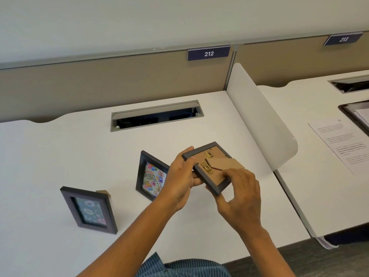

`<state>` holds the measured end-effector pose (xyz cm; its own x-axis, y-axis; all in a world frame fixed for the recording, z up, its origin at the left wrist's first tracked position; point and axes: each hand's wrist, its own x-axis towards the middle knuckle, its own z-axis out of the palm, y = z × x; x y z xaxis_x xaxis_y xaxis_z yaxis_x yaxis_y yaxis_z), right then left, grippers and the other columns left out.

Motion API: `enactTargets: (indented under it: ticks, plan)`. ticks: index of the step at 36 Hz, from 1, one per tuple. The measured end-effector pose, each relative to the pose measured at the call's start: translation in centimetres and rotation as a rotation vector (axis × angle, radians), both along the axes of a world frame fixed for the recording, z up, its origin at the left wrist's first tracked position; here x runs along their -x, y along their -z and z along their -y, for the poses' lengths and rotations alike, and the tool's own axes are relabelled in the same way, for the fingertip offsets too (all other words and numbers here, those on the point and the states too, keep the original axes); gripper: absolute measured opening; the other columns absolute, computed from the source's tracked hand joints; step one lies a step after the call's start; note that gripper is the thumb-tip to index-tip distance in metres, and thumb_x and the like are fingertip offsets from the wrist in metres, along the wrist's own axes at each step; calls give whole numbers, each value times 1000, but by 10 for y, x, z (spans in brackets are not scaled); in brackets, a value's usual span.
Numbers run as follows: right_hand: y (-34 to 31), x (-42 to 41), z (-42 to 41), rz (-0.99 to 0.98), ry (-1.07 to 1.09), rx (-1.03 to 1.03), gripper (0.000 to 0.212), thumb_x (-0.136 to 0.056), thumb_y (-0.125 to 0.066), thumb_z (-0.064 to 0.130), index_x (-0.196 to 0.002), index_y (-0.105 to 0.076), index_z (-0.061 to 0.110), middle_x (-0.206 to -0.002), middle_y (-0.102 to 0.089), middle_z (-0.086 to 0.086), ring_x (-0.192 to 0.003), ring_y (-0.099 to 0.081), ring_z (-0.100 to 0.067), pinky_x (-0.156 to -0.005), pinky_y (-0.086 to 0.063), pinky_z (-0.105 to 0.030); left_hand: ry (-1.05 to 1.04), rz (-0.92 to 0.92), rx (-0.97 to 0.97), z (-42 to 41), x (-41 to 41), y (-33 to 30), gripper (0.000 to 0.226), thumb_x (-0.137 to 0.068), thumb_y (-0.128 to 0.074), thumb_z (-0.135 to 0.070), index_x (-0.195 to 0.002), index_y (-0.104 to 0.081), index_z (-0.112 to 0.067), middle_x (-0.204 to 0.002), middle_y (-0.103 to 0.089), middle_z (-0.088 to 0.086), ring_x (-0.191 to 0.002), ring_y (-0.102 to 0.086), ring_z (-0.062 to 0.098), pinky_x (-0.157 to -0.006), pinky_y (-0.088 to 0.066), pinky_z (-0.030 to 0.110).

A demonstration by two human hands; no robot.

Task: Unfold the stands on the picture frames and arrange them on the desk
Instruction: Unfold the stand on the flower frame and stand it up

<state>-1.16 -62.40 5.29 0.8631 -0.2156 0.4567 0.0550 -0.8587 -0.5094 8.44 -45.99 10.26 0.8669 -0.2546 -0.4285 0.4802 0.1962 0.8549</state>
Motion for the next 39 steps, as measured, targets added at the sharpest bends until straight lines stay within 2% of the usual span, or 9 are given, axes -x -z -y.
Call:
enactTargets:
  ticks: [3,6,11,22,28,31,34,36,39]
  plan:
    - [1,-1,-3,-44,5,-50,66,-78,-88,37,-134,-63,12,-139,-67,-12,-126,-62,-33,-101,-58,-45,7,19,-29,1,0,-2,30,-111,-52,-26,-139,-55,-36,-115,-81,-9,-105,-80,23,-87,-66,47]
    - [3,-2,-5,-81,28,-54,69,-78,-85,39,-138,-61,13,-143,-64,-12,-130,-60,-33,-103,-56,-46,11,32,-44,1,0,-5,35,-110,-52,-25,-144,-53,-33,-129,-75,1,-110,-78,26,-95,-62,54]
    - [7,-2,-9,-100,94,-10,76,-81,-83,46,-145,-57,14,-149,-61,-13,-137,-57,-34,-107,-49,-47,4,41,-52,3,0,-6,38,-109,-54,-24,-146,-51,-33,-133,-73,3,-111,-77,27,-93,-64,51]
    - [6,-6,-11,-168,135,-47,86,-78,-84,49,-149,-50,15,-149,-59,-13,-137,-56,-34,-106,-51,-52,-8,56,-56,4,0,-5,41,-110,-53,-24,-149,-48,-31,-133,-74,1,-114,-76,25,-96,-62,53]
    - [6,-12,3,-366,95,-388,94,-82,-94,21,-157,-37,23,-154,-49,-1,-142,-50,-23,-112,-50,-47,-31,74,-54,2,-1,-1,40,-110,-53,-24,-149,-48,-32,-126,-77,-3,-111,-77,21,-92,-65,48]
    - [4,-15,17,-481,128,-612,83,-88,-82,-3,-149,-39,33,-147,-44,8,-137,-51,-18,-111,-53,-41,-19,74,-61,0,-3,1,41,-111,-52,-23,-150,-46,-33,-125,-78,-4,-109,-78,20,-88,-66,43]
    - [4,-21,28,-526,203,-785,80,-89,-63,-19,-145,-43,34,-149,-49,5,-134,-54,-18,-112,-55,-45,-10,72,-61,-1,-4,3,41,-111,-52,-22,-150,-47,-33,-119,-80,-7,-106,-79,18,-84,-67,40]
    - [4,-25,34,-523,221,-860,79,-90,-55,-22,-149,-45,30,-150,-52,9,-136,-56,-14,-100,-61,-39,0,70,-66,0,-3,4,42,-110,-53,-22,-150,-47,-32,-120,-80,-6,-106,-79,19,-85,-67,41]
    - [5,-30,40,-512,200,-936,77,-93,-53,-21,-152,-45,28,-150,-56,9,-131,-60,-7,-82,-55,-24,15,62,-66,3,-2,6,43,-110,-54,-23,-151,-46,-33,-120,-80,-5,-107,-79,20,-85,-66,42]
